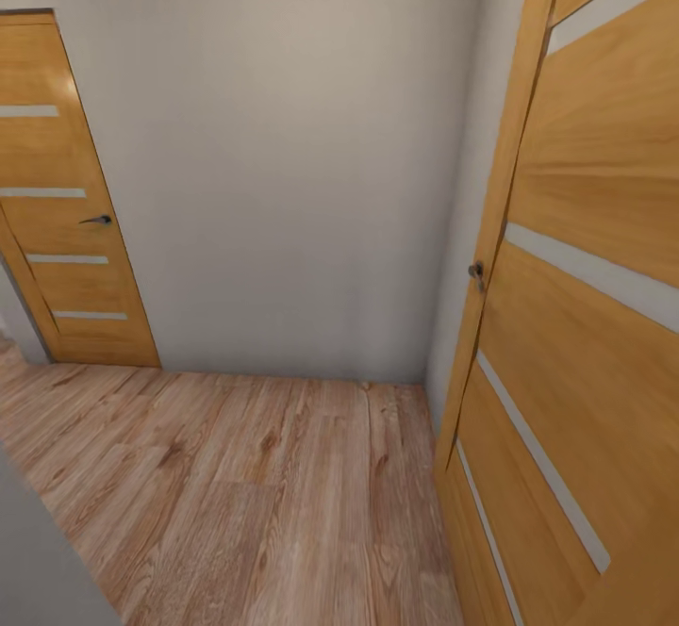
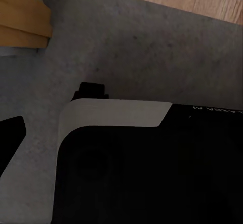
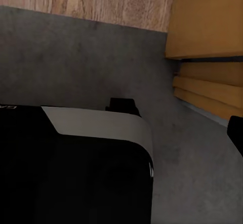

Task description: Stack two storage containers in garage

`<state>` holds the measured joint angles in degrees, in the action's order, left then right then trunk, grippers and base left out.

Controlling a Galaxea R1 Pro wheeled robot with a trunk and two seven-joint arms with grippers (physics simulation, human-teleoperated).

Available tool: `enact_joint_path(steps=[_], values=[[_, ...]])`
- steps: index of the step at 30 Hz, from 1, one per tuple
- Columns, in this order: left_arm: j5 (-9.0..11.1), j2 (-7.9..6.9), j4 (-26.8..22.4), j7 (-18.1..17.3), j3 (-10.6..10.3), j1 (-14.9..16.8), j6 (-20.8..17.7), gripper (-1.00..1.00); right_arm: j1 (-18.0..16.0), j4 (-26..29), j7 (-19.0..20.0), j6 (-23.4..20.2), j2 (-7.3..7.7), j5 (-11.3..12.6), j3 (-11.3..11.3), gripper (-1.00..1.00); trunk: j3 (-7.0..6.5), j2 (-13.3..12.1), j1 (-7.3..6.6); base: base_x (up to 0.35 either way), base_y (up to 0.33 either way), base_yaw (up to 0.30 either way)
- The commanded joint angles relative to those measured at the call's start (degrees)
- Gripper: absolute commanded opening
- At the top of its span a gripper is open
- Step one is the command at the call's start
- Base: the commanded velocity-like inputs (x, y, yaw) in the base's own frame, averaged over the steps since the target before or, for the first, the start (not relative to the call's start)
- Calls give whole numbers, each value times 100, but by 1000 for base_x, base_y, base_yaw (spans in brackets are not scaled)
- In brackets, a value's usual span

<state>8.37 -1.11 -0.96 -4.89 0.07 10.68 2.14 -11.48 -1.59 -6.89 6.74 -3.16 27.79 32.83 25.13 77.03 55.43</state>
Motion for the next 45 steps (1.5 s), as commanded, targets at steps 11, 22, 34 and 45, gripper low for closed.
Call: enact_joint_path(steps=[11,22,34,45], values=[[42,-12,8,-30,-21,3,14,100,-6,-17,-5,30,-7,51,48,100,6,3,0,267,0,0],[58,-5,8,-24,0,1,14,100,-6,-17,-5,30,-1,51,48,100,6,3,0,86,0,0],[35,-12,8,-30,-23,4,14,100,-8,-17,-5,30,-1,51,48,100,6,3,0,177,0,0],[71,-12,8,-27,14,3,9,100,-6,-17,-5,30,-1,51,48,100,6,3,0,45,23,0]])
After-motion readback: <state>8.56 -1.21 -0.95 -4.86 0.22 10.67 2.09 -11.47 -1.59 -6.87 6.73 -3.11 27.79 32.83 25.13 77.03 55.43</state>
